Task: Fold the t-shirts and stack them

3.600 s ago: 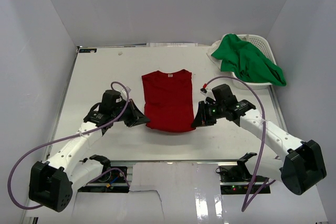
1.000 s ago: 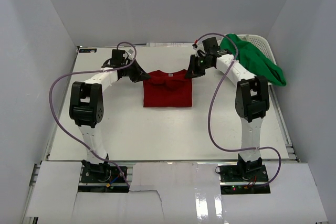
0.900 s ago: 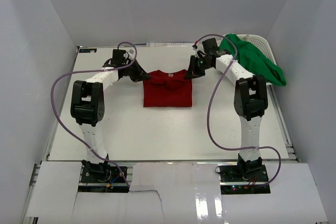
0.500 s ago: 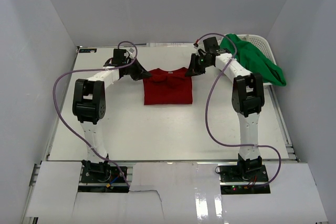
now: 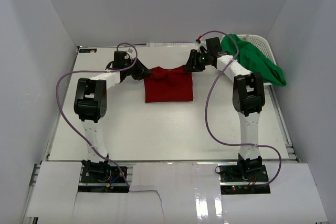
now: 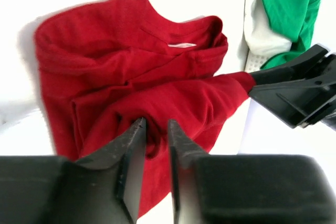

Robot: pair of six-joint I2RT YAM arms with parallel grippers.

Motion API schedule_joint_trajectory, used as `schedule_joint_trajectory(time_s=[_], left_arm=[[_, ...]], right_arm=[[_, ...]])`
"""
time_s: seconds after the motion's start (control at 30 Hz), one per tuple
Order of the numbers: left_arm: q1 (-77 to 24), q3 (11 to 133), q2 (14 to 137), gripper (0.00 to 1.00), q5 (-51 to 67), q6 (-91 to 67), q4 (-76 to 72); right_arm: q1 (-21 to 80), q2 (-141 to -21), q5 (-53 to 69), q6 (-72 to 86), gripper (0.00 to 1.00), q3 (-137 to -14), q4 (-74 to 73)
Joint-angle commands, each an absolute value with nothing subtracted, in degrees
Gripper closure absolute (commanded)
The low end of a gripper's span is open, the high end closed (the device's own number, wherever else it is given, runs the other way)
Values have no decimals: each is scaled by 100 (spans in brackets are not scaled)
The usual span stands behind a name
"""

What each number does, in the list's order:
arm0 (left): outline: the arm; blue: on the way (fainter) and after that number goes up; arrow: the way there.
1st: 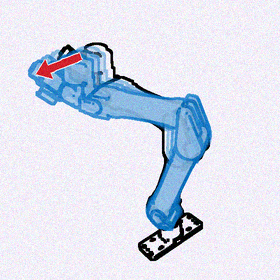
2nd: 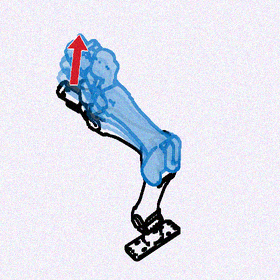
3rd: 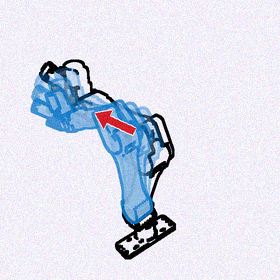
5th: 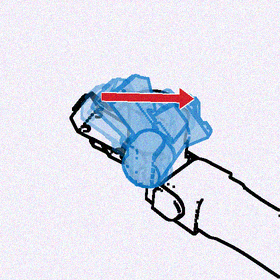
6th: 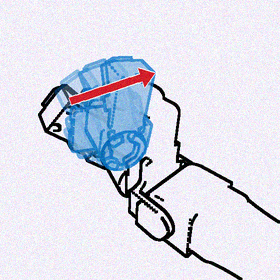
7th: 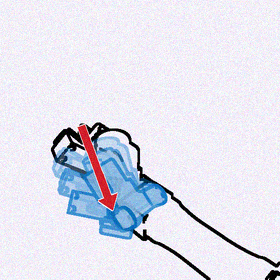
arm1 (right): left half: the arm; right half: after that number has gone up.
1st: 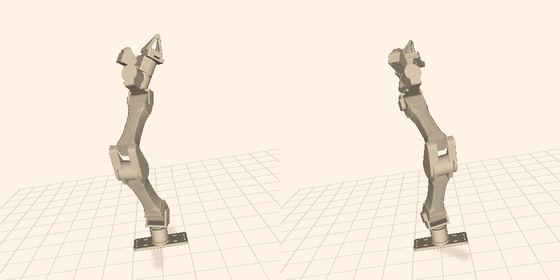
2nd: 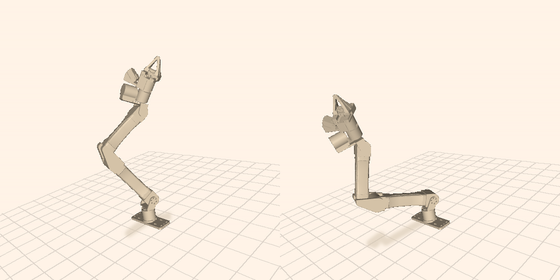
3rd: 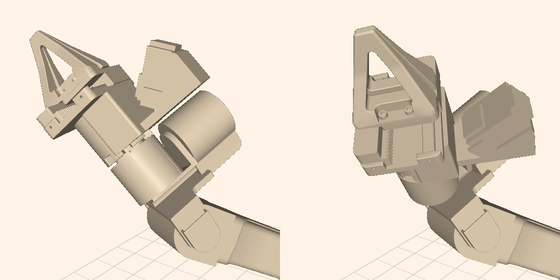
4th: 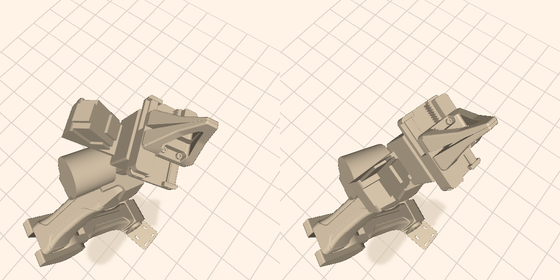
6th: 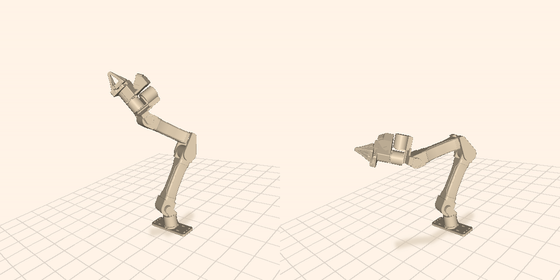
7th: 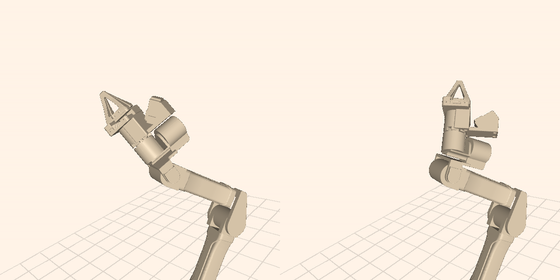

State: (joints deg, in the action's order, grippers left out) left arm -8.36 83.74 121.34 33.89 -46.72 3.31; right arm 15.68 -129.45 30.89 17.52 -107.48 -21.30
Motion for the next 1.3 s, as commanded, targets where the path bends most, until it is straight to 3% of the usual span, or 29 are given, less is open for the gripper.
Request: schedule_joint_trajectory(time_s=[0.0, 0.17, 0.57, 1.07, 1.27], left_arm=[[-800, 7920, 11497, 62, 3130, -4992, -683], [-800, 7296, 11040, 50, 2734, -5150, -1475], [-800, 6864, 10266, 45, 2083, -5248, -2188], [-896, 7294, 10845, 46, 4420, -4474, -2040], [-1011, 8206, 11390, 44, 4203, -3122, -486]], right_arm=[[1538, -12718, 3269, 1924, 54, -10267, -1223], [1556, -12393, 3331, 2100, 49, -9686, -353], [1600, -11909, 3357, 2092, 43, -8947, 712], [1757, -12339, 3937, 2136, 38, -9623, 387], [1863, -12717, 4016, 2031, 34, -10186, 72]])
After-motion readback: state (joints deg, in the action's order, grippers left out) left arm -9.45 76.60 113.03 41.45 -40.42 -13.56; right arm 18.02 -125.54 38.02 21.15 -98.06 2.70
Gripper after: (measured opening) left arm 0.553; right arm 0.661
